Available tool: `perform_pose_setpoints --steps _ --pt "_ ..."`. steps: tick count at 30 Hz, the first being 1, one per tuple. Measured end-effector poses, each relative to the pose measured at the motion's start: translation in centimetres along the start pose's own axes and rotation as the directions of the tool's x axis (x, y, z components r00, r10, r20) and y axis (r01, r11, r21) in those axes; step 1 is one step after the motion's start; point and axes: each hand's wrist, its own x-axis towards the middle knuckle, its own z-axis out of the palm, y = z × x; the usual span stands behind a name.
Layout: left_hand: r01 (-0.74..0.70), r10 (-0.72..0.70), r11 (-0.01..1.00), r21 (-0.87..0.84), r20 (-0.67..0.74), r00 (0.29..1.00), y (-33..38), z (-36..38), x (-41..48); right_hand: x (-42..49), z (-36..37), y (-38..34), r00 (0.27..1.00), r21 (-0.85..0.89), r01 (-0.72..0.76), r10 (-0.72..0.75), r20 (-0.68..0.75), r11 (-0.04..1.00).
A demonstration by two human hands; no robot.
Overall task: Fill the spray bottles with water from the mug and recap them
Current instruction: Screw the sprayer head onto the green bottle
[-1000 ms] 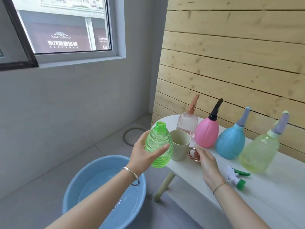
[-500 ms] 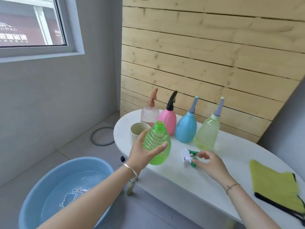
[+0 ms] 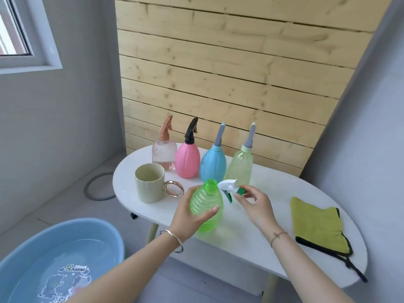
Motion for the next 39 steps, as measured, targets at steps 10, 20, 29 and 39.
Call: perform_pose_setpoints --steps 10,20,29,39 --pt "0.024 -0.023 0.999 -0.036 0.031 0.999 -1.3 2.9 0.4 0.6 -6.1 -10.1 1.0 0.809 -0.003 0.01 -0.003 0.588" --pt "0.043 -0.041 0.998 -0.038 0.048 0.998 -1.7 3.6 0.3 0.1 -4.7 -14.4 0.997 0.962 -0.005 -0.078 0.028 0.274" --pt "0.056 -0.052 0.997 -0.044 0.081 0.995 -1.8 3.6 0.4 0.0 -1.8 -12.4 0.997 0.951 0.0 -0.072 0.024 0.311" --pt "0.03 -0.032 0.999 0.023 0.1 0.994 -2.0 3.3 0.7 -0.8 -2.7 -7.2 0.934 0.339 0.015 -0.135 0.332 0.941"
